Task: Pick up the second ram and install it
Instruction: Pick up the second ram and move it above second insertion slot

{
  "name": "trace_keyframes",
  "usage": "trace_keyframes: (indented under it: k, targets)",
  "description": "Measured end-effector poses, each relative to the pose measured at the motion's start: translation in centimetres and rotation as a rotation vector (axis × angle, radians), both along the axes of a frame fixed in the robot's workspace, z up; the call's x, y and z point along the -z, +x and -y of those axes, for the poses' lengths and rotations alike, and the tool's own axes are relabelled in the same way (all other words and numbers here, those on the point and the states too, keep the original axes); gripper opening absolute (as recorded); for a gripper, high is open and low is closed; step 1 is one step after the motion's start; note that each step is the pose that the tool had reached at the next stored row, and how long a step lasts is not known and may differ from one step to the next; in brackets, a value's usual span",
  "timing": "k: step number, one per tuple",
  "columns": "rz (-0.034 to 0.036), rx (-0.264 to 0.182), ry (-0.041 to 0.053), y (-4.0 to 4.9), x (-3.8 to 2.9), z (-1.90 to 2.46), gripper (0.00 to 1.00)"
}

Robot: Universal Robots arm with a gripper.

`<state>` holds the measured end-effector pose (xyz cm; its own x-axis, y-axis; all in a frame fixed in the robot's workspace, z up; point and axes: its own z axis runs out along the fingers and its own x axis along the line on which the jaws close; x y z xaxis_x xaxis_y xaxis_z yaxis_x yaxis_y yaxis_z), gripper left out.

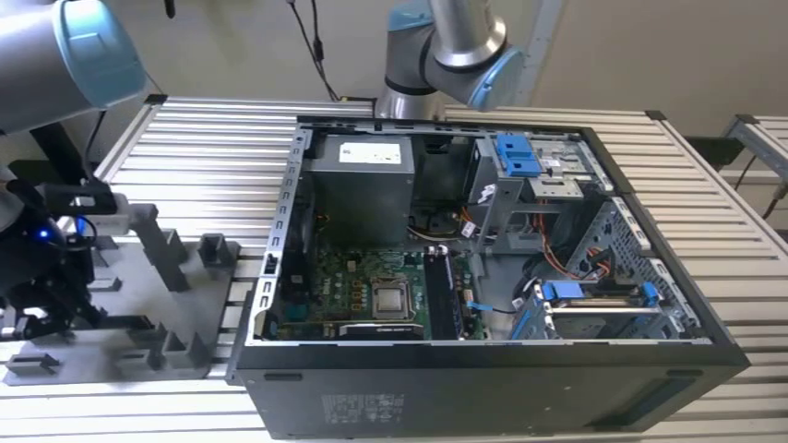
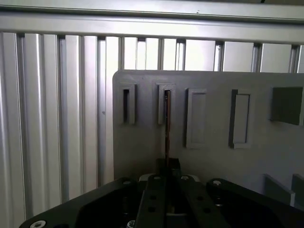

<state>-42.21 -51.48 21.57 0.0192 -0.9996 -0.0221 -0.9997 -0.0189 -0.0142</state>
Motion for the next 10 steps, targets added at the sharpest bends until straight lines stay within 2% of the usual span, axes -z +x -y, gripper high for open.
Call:
trace_keyframes:
  k: [10]
  targets:
    - [-0.0002, 0.004, -0.0001, 0.00, -0.66, 0.00, 0.14]
